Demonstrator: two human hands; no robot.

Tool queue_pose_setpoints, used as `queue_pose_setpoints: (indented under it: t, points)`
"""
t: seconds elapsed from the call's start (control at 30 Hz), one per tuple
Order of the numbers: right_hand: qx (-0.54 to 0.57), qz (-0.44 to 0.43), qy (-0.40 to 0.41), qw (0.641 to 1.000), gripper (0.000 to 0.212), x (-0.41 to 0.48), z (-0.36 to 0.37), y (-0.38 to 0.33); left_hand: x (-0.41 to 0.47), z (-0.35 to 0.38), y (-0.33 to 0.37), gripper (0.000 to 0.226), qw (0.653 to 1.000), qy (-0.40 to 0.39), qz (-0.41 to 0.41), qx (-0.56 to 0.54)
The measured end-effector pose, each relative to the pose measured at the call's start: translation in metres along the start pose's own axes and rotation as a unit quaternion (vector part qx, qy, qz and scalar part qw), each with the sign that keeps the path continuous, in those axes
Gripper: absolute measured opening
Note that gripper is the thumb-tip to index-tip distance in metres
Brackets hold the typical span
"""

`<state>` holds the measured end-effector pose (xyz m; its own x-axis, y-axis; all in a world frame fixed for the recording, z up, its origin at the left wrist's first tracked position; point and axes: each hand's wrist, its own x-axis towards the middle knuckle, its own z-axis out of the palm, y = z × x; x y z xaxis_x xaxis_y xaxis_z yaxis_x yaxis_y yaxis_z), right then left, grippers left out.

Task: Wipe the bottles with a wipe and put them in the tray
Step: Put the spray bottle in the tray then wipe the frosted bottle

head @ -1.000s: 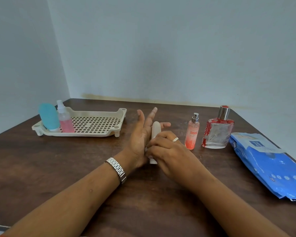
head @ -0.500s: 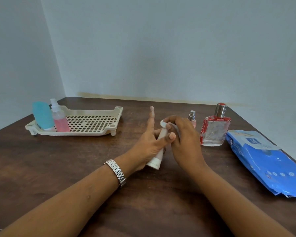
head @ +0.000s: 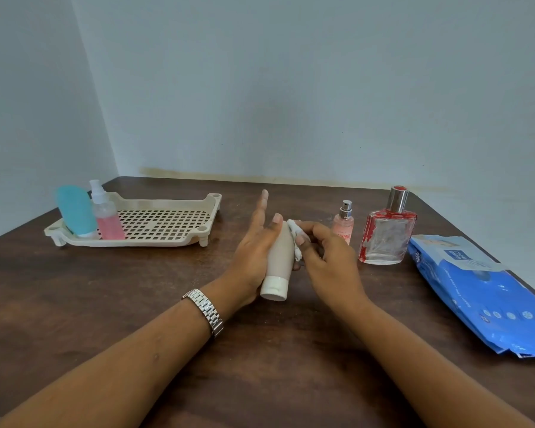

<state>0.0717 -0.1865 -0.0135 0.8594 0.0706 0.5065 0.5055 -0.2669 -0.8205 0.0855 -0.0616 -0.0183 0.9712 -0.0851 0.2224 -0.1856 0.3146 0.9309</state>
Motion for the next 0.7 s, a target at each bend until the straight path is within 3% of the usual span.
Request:
queue_pose_setpoints:
  t: [0.17,0.33,0.5,0.6,0.7]
  points:
    - [0.007,-0.025,-0.038,0.999,0.025,-0.005,0.003,-0.002,0.007,-0.011,0.006,0.047,0.997,0.042,0.033,-0.056]
    - [-0.023,-0.076,-0.088,0.993,0.022,-0.011,0.007,-0.002,0.011,-0.023,0.014,0.021,0.994,0.092,0.046,-0.048]
    - [-0.069,-0.135,-0.019,0.988,0.020,-0.007,0.002,-0.003,0.002,-0.012,0.010,0.041,0.998,0.007,0.003,-0.063]
    - [-0.072,-0.121,0.052,0.989,0.017,-0.001,-0.003,-0.002,-0.006,0.003,0.007,0.061,0.997,-0.057,-0.034,-0.037]
    - [-0.081,-0.108,0.091,0.987,0.016,0.003,-0.006,-0.002,-0.008,0.010,0.004,0.065,0.996,-0.073,-0.050,-0.021]
